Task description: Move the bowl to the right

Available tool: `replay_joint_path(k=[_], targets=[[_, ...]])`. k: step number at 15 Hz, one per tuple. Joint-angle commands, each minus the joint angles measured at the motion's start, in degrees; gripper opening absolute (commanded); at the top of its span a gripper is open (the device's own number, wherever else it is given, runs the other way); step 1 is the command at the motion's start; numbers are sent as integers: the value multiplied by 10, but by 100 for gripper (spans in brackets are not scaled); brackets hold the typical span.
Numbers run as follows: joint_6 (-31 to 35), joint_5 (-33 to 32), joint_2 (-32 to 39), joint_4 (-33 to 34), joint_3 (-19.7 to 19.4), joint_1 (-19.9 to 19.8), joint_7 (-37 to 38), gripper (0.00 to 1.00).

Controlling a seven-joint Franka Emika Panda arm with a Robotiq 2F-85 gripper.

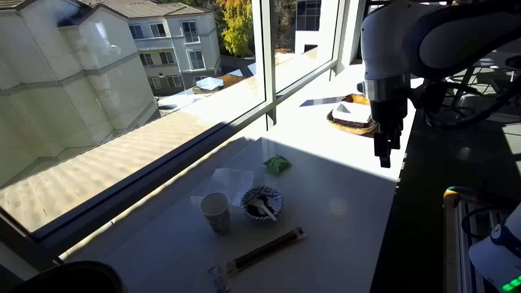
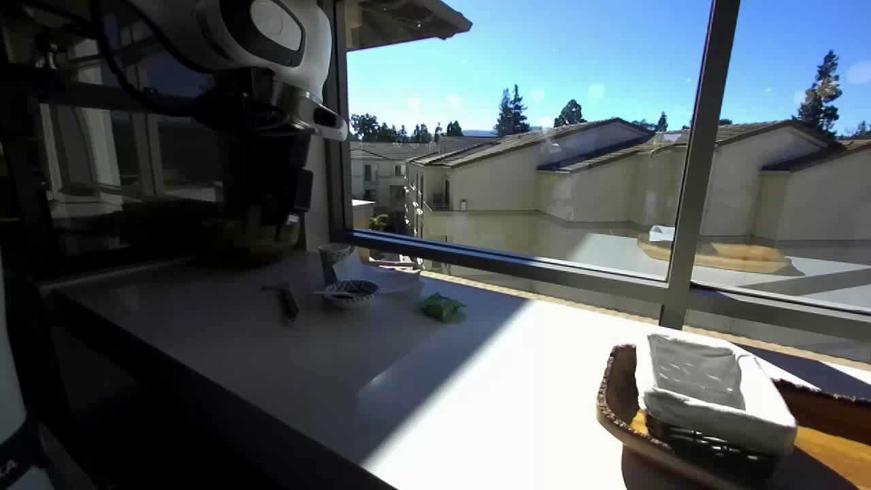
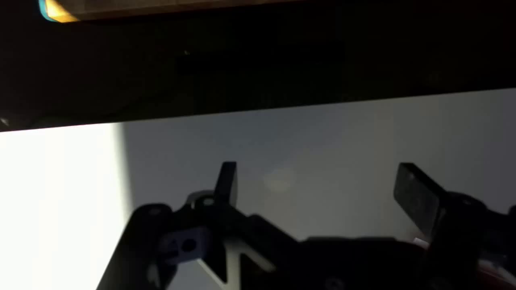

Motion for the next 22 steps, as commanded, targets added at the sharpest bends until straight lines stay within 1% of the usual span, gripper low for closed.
replay_joint_path(k=[1, 7, 8, 10, 12, 14, 15, 16, 17, 18, 21, 22], targets=[[-2, -1, 0, 1, -2, 2, 1, 100], [-2, -1, 0, 1, -2, 2, 1, 100], [24, -13, 15, 3, 1, -4, 10, 100], [64, -6, 49, 13, 2, -1, 10, 100], [135, -6, 93, 21, 5, 0, 19, 100], [226, -13, 145, 28, 10, -4, 37, 100], [262, -1, 171, 35, 6, 0, 36, 100], [310, -4, 200, 43, 5, -1, 40, 100], [339, 15, 228, 54, 0, 4, 36, 100], [379, 18, 259, 65, 0, 4, 43, 100], [450, 6, 342, 108, 3, 10, 62, 100], [460, 9, 366, 124, 2, 13, 60, 100]])
